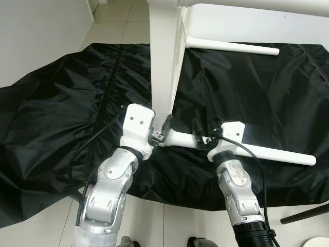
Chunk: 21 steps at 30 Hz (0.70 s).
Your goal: Building children table
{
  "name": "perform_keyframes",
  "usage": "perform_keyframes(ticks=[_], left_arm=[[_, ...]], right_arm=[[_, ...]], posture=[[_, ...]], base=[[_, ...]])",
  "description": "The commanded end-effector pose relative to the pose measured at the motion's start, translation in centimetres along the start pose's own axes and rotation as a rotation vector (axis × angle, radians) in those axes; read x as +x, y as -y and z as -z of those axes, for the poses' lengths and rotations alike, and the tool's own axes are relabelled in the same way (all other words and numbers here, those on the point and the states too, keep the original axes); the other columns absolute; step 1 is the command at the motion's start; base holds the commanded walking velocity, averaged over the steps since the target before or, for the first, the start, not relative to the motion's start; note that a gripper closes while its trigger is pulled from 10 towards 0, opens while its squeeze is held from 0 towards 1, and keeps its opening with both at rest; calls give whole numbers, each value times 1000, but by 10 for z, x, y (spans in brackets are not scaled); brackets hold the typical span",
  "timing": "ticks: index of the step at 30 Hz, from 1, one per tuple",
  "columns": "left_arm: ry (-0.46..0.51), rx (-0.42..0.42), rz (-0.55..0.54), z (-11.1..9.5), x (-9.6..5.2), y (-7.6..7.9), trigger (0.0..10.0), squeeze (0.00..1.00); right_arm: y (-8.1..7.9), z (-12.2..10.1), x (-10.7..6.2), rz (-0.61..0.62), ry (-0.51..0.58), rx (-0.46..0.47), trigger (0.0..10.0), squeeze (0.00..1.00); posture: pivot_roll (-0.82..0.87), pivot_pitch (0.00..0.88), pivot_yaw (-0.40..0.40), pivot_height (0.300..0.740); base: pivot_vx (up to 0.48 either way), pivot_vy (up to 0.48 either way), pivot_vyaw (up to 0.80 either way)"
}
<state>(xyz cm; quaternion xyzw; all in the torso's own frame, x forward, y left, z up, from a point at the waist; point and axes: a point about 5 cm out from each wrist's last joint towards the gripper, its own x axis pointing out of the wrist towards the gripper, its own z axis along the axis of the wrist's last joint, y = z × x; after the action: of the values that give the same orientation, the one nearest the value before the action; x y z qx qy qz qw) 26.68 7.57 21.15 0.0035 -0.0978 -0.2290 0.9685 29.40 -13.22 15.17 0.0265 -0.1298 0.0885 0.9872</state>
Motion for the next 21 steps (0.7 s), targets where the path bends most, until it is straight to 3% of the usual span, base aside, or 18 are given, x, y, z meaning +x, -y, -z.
perform_keyframes(ticks=[1, 7, 8, 21], left_arm=[[5, -23, -39, -4, 0, -4, 10000, 1000], [-30, 40, -102, -10, 6, -8, 10000, 1000], [-19, -1, -98, -15, 10, -6, 10000, 0], [-1, -39, -85, -25, 34, 7, 10000, 0]], right_arm=[[7, -3, 0, 25, 14, 3, 10000, 0], [12, -5, 1, 36, 15, -9, 10000, 0], [11, -5, 2, 36, 17, -10, 10000, 0], [10, -13, 8, 37, 45, -20, 10000, 0]], posture=[[-68, 130, 75, 740], [-68, 127, 71, 740], [-68, 129, 66, 740], [-69, 129, 63, 740]], base=[[0, 0, 0], [0, 0, 0], [0, 0, 0], [0, 0, 0]])
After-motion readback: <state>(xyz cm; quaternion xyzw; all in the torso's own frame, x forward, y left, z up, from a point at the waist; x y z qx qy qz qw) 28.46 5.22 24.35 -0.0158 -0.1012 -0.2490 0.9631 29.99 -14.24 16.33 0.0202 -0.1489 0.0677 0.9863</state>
